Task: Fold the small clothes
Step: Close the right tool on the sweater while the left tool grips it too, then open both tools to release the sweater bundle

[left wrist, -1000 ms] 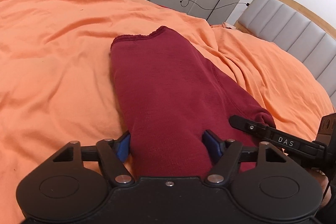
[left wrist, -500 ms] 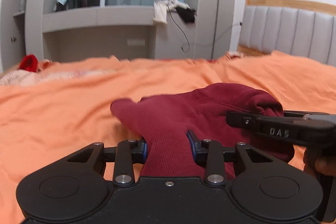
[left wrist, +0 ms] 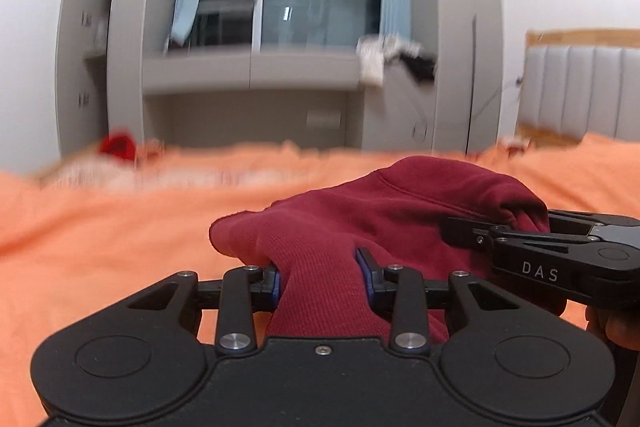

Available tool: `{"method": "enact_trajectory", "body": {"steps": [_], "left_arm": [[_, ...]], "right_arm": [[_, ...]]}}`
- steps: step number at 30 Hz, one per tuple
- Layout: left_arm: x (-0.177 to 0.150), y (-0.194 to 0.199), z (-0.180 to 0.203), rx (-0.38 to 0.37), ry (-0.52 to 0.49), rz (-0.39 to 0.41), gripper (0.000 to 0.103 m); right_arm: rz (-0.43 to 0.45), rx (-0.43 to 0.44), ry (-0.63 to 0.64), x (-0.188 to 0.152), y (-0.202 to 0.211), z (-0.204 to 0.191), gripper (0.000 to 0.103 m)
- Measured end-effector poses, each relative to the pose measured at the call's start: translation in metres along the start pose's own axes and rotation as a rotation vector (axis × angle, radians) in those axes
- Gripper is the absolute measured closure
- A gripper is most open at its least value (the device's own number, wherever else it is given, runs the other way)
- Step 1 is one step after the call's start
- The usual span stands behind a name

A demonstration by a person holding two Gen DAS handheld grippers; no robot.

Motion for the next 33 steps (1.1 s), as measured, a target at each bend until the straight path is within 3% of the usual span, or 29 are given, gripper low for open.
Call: {"method": "enact_trajectory", "body": {"steps": [3,7,14,23,26,31,33], "left_arm": [[-0.018,-0.005,-0.012,-0.003,0.086,-0.099,0.065],[-0.021,-0.004,-0.011,0.008,0.049,-0.119,0.064],[-0.032,-0.005,-0.019,0.025,0.102,-0.17,0.06],[-0.04,0.001,-0.02,0.057,0.119,-0.166,0.05],[-0.04,0.004,-0.02,0.072,0.125,-0.159,0.042],[-0.038,0.008,-0.025,0.098,0.146,-0.144,0.018],[-0.038,0.01,-0.027,0.11,0.152,-0.138,0.014]], "right_arm": [[-0.103,0.013,0.006,-0.022,-0.014,-0.005,0.07],[-0.178,-0.005,-0.043,-0.036,-0.019,-0.003,0.069],[-0.233,-0.024,-0.082,-0.049,-0.01,0.012,0.061],[-0.27,-0.05,-0.121,-0.06,-0.009,0.026,0.039],[-0.269,-0.059,-0.126,-0.06,-0.007,0.028,0.033],[-0.262,-0.089,-0.136,-0.058,-0.003,0.033,0.015],[-0.249,-0.106,-0.136,-0.057,0.0,0.035,0.012]]}}
Point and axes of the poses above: each gripper's, at about its wrist camera, not at the fingertips, and y roughly against the way its jaws point, z to its right, x to its top, the point moved 7 cm from there along -y, roughly the way its jaws point, and after that the axes turned 11 degrees about -x, right-handed, at the moved point
